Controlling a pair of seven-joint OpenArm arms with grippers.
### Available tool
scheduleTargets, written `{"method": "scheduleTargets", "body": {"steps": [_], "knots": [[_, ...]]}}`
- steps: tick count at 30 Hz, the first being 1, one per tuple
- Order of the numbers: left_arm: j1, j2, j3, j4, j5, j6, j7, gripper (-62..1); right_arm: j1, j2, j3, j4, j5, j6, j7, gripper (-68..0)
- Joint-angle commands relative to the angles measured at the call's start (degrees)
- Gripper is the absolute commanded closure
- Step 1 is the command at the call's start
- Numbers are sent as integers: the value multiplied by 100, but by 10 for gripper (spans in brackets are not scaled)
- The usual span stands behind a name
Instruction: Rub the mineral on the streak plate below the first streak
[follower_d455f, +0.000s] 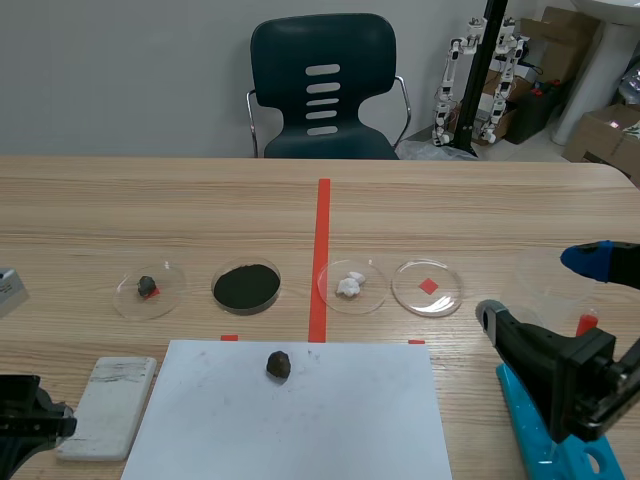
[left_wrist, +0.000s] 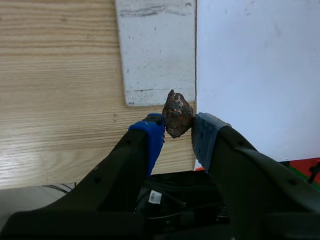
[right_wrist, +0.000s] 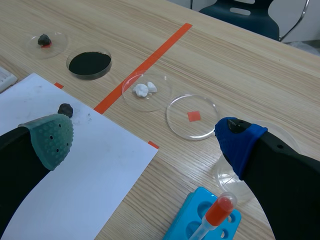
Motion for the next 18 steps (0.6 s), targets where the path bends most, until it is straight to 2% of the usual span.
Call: {"method": "scheduleTargets", "body": {"steps": [1, 4, 12, 18], "knots": [[-116, 105, -20, 13, 44, -13, 140, -130, 4, 17, 46, 116, 59, 4, 101, -591], [-365, 258, -20, -149, 94, -13, 387, -130, 4, 17, 46, 116, 59, 4, 101, -591], [-892, 678, 22, -319, 802, -13, 852, -130, 4, 17, 46, 116, 59, 4, 103, -591], [-1172, 944, 96, -323, 1117, 55, 1106, -130, 4, 17, 46, 116, 59, 4, 101, -591]]}}
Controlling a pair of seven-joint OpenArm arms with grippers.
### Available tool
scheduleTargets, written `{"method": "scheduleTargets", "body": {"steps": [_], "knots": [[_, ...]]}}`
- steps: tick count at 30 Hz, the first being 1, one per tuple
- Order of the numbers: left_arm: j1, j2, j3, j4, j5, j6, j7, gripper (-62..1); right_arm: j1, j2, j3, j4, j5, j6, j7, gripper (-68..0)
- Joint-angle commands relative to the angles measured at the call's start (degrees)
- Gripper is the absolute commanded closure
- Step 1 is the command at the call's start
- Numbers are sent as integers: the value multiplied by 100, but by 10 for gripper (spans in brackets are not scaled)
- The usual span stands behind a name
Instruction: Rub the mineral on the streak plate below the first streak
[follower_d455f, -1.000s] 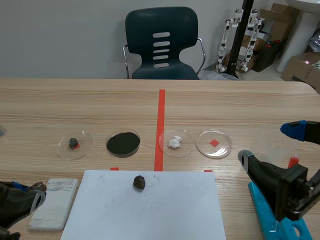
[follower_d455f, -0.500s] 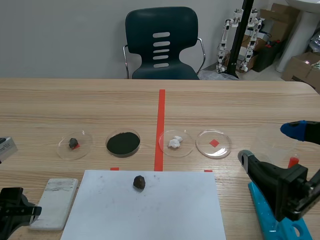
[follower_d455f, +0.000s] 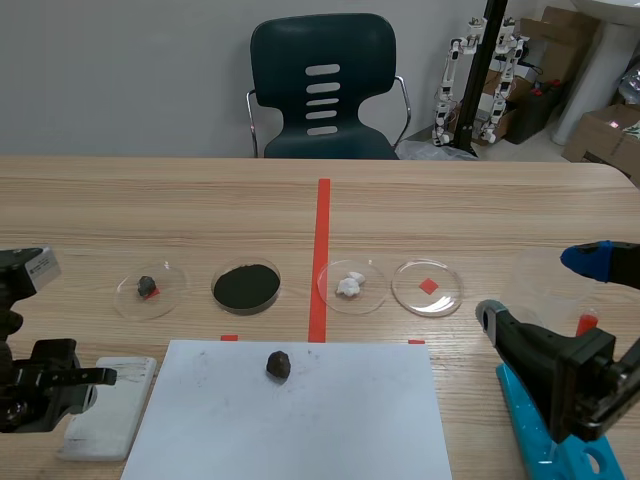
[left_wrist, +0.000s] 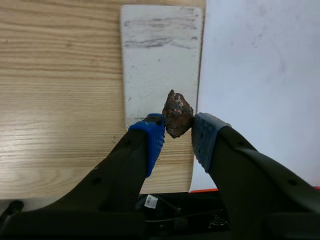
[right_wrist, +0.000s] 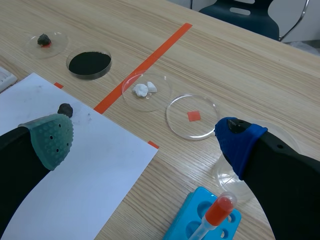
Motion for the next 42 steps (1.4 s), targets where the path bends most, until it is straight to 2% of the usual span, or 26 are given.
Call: {"method": "scheduleTargets", "body": {"steps": [1, 4, 12, 33, 42], "knots": [[-48, 24, 48, 70, 170, 129, 74, -130, 4, 17, 46, 116, 59, 4, 103, -591], [-144, 83, 125, 66, 435, 254, 168, -130, 4, 17, 46, 116, 59, 4, 103, -591], [-317, 94, 345, 22, 522, 380, 496, -130, 4, 17, 46, 116, 59, 4, 103, -591], [-791, 94, 437, -999, 501, 407, 546, -130, 4, 17, 46, 116, 59, 4, 101, -591], [-984, 94, 756, -1375, 520, 400, 372, -130, 4, 17, 46, 116, 59, 4, 103, -591]]}}
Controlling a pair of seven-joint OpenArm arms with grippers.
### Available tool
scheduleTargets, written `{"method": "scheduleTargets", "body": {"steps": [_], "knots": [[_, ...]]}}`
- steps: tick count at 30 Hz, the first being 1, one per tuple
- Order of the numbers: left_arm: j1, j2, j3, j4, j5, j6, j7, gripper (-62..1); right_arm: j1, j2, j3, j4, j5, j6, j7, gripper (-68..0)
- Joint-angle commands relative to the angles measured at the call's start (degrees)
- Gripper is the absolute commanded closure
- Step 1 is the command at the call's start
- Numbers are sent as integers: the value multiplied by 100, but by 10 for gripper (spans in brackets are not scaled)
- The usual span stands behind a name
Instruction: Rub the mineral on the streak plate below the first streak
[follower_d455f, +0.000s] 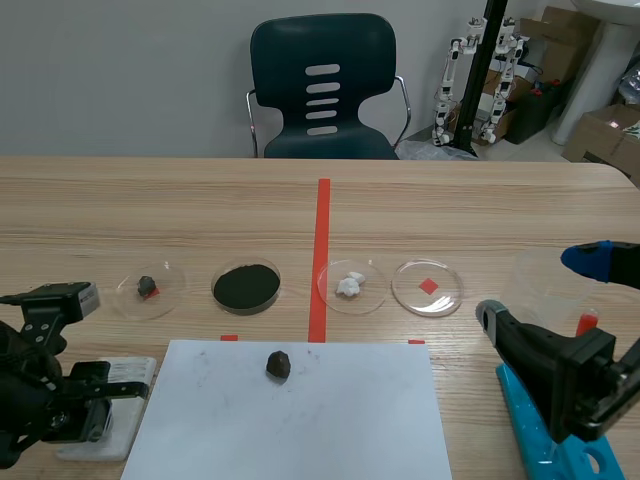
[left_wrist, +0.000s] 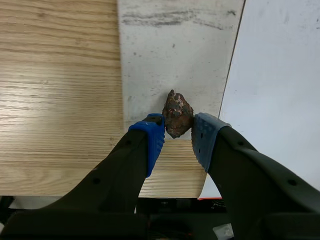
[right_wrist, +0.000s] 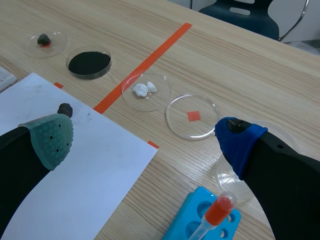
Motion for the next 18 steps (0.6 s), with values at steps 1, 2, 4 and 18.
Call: {"method": "scheduleTargets", "body": {"steps": [1, 2, 4, 18], "knots": [[-31, 22, 4, 46, 7, 4, -103, -130, 4, 17, 46, 116, 59, 4, 101, -591], [-28, 35, 7, 44, 11, -11, -105, -130, 4, 17, 46, 116, 59, 4, 101, -591], [-28, 61, 7, 44, 13, -13, -103, -130, 4, 17, 46, 116, 59, 4, 103, -591], [-11, 76, 7, 44, -470, -76, -260, -130, 4, 17, 46, 116, 59, 4, 103, -591]]}}
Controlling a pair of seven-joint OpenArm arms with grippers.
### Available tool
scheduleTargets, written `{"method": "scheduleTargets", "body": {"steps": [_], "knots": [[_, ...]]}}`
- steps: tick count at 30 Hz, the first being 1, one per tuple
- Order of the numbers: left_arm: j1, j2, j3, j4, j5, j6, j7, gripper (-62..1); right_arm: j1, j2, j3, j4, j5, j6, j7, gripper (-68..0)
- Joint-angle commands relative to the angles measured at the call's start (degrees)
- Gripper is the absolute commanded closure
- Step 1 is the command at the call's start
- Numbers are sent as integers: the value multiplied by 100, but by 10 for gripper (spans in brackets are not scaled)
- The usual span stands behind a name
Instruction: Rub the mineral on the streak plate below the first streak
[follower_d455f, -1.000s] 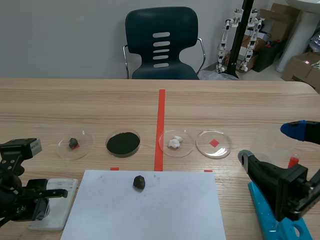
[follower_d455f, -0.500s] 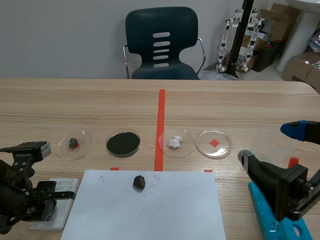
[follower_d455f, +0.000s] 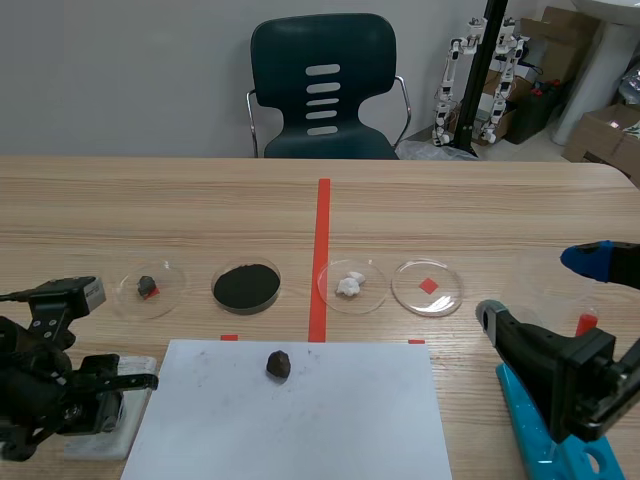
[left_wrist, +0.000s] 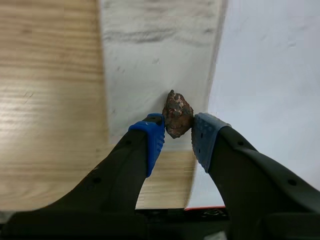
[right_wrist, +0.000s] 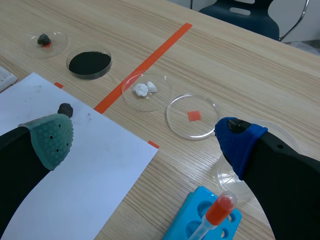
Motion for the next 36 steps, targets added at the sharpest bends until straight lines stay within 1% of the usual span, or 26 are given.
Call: {"method": "scheduleTargets", "body": {"steps": [1, 4, 6, 8, 10, 12, 16, 18, 21, 23, 24, 27, 28, 32, 34, 35, 36], "knots": [[2, 28, 2, 48, -153, -70, 2, -130, 4, 17, 46, 116, 59, 4, 103, -591], [2, 26, 2, 48, -387, -131, -122, -130, 4, 17, 46, 116, 59, 4, 103, -591], [2, 26, 2, 48, -382, -131, -122, -130, 4, 17, 46, 116, 59, 4, 101, -591], [4, 24, 2, 48, -234, -127, -109, -130, 4, 17, 46, 116, 59, 4, 101, -591], [7, 24, 2, 48, 26, -94, -50, -130, 4, 17, 46, 116, 59, 4, 101, -591], [17, 26, 2, 48, 413, -63, 42, -130, 4, 17, 46, 116, 59, 4, 101, -591], [33, 26, 2, 48, 1224, 234, 181, -130, 4, 17, 46, 116, 59, 4, 101, -591], [33, 26, 2, 48, 1473, 326, 197, -130, 4, 17, 46, 116, 59, 4, 101, -591], [33, 26, 52, 48, 1471, 348, 146, -130, 4, 17, 46, 116, 59, 4, 101, -591], [33, 26, 118, 48, 1368, 348, 127, -130, 4, 17, 46, 116, 59, 4, 101, -591], [35, 24, 153, 48, 1217, 321, 81, -130, 4, 17, 46, 116, 59, 4, 101, -591], [61, 26, 267, 48, 658, 35, -118, -130, 4, 17, 46, 116, 59, 4, 101, -591], [79, 26, 302, 48, 533, 0, -184, -130, 4, 17, 46, 116, 61, 4, 103, -591], [109, 28, 389, 20, 208, -74, -385, -130, 4, 17, 46, 116, 59, 4, 101, -591], [109, 24, 393, 15, 249, -70, -365, -130, 4, 17, 46, 116, 59, 4, 101, -591], [111, 24, 391, 15, 374, -31, -291, -130, 4, 17, 46, 116, 59, 4, 101, -591], [111, 24, 391, 15, 546, 96, -190, -130, 4, 17, 46, 116, 59, 4, 103, -591]]}}
